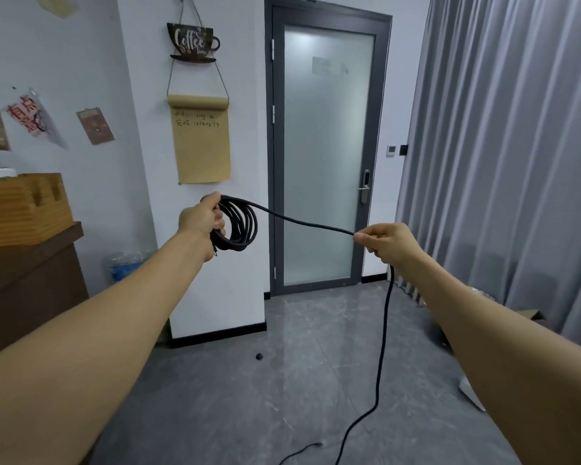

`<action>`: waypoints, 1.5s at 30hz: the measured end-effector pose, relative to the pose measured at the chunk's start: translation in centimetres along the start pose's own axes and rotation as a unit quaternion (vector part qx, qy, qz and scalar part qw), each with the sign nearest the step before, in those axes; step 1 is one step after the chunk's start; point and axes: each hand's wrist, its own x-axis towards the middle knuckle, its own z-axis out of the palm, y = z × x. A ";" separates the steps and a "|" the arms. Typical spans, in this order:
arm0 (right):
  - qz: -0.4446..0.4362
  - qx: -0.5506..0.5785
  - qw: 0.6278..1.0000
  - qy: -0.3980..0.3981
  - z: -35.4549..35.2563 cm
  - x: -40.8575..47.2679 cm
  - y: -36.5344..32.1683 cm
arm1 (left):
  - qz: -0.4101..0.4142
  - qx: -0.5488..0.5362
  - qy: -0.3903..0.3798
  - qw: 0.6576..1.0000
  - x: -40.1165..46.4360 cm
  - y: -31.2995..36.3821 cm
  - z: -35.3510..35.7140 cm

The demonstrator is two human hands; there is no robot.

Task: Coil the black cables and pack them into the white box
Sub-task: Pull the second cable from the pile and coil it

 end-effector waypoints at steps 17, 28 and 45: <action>-0.214 -0.155 0.949 -0.173 3.3 -1.5 -9.7 | 0.187 0.283 -0.112 0.934 -2.4 -3.0 5.8; -0.207 -0.047 0.970 -0.121 2.7 -1.6 -9.5 | 0.048 0.160 -0.246 0.955 -5.1 -3.0 6.4; -0.074 -0.117 0.971 -0.193 0.8 -1.3 -6.9 | -0.005 0.287 -0.353 0.891 -6.4 -1.8 4.5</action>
